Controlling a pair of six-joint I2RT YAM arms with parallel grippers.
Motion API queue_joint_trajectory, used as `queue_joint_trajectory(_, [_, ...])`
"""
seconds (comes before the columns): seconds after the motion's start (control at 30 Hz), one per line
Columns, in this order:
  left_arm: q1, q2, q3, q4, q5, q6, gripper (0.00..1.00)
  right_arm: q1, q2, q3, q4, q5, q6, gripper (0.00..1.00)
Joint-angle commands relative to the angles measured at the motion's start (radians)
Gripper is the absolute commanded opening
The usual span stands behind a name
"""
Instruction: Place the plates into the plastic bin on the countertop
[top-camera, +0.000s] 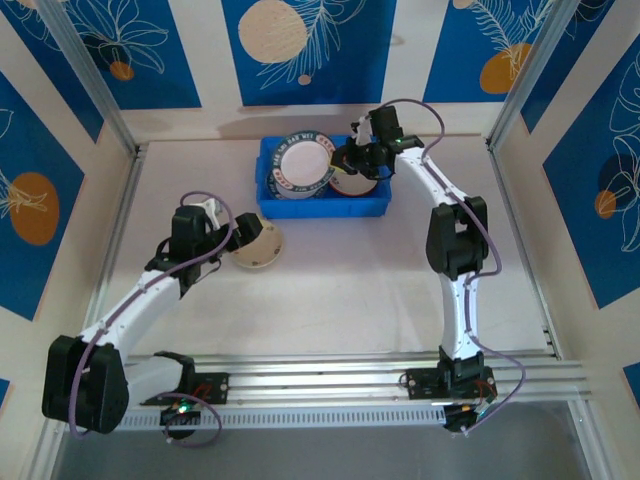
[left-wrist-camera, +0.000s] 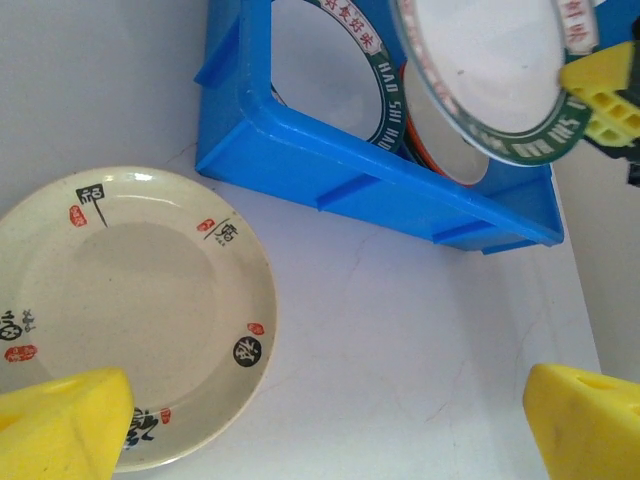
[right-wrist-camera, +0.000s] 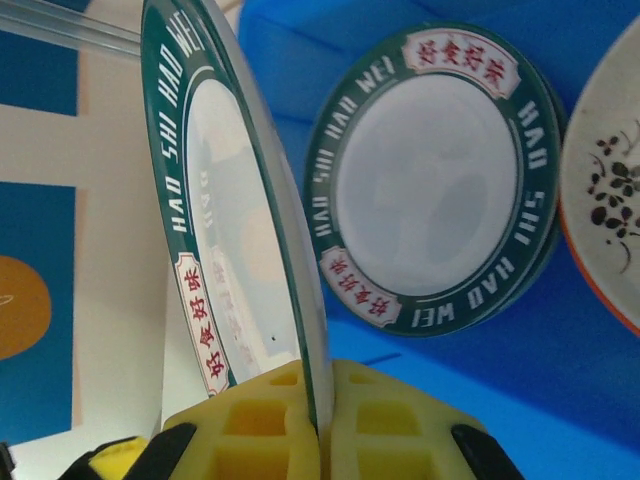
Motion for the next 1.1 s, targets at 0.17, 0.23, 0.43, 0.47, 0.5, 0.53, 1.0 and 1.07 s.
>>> queue_joint_trajectory(0.17, [-0.007,0.03,0.028,0.031,0.031,0.0,1.0,-0.001,0.088,0.11,0.032,-0.028,0.062,0.0])
queue_joint_trajectory(0.23, [-0.006,0.037,0.029,0.031,0.031,0.0,1.0,-0.002,0.115,0.129,0.032,-0.029,0.073,0.0])
queue_joint_trajectory(0.43, [-0.007,0.045,0.031,0.027,0.031,0.002,1.0,-0.001,0.193,0.22,0.01,-0.032,0.085,0.0])
queue_joint_trajectory(0.47, [-0.007,0.047,0.031,0.024,0.03,0.004,1.0,-0.001,0.208,0.242,0.0,-0.029,0.085,0.0])
queue_joint_trajectory(0.5, [-0.007,0.047,0.031,0.02,0.031,0.005,1.0,-0.001,0.224,0.264,-0.01,-0.028,0.084,0.0])
queue_joint_trajectory(0.53, [-0.007,0.047,0.031,0.019,0.031,0.008,1.0,0.0,0.236,0.281,-0.017,-0.03,0.083,0.0])
queue_joint_trajectory(1.0, [-0.005,0.018,0.013,0.008,0.017,0.015,1.0,0.042,0.372,0.443,-0.122,0.003,0.074,0.0])
queue_joint_trajectory(1.07, [-0.005,0.011,0.006,0.009,0.012,0.017,1.0,0.043,0.386,0.457,-0.135,0.002,0.075,0.0])
